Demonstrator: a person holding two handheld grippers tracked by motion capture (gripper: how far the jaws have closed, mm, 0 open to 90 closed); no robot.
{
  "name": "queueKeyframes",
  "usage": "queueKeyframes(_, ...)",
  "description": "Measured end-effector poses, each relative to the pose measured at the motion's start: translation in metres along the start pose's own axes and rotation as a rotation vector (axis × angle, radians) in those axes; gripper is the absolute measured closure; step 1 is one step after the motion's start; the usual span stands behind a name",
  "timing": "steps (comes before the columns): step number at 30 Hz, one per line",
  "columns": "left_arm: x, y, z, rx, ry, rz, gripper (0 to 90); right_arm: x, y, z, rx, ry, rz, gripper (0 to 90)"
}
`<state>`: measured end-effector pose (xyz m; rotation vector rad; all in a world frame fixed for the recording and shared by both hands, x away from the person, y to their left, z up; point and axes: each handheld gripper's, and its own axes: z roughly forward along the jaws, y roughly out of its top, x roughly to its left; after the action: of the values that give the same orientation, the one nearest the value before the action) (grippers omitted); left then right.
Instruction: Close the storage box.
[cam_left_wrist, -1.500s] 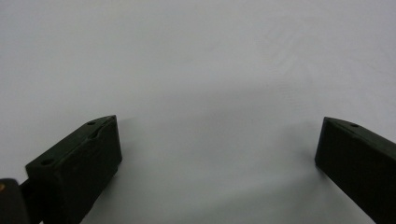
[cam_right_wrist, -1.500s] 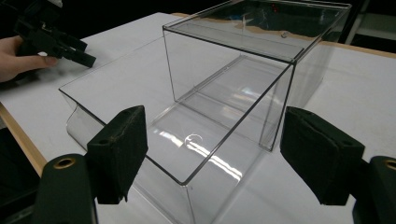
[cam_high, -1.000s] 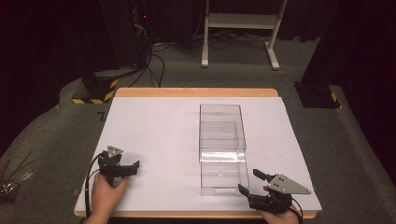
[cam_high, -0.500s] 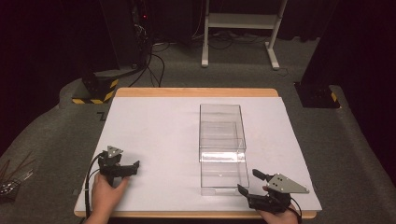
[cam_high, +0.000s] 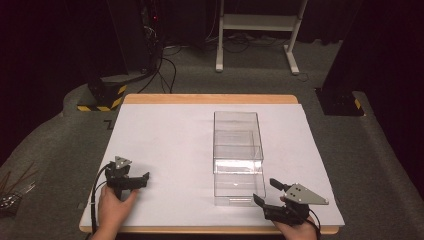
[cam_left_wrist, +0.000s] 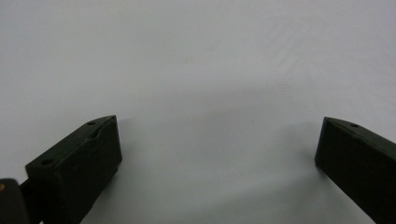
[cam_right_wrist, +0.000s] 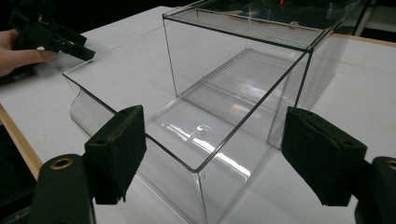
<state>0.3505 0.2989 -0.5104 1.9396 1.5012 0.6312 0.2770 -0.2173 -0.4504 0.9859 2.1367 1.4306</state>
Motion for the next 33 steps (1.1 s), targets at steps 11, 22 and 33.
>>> queueKeyframes(11, 0.000, 0.000, 0.000, 0.000, 0.000, 0.000, 0.6, -0.004, -0.001, 0.005, -0.012, -0.012, 0.011, 23.7)
queueKeyframes(22, 0.000, 0.000, 0.000, 0.000, 0.000, -0.001, 0.5, -0.005, -0.009, 0.004, 0.013, -0.014, 0.008, 24.1)
queueKeyframes(33, 0.000, 0.000, 0.000, 0.000, 0.000, -0.001, 0.6, -0.006, -0.007, 0.008, 0.013, -0.020, 0.017, 23.4)
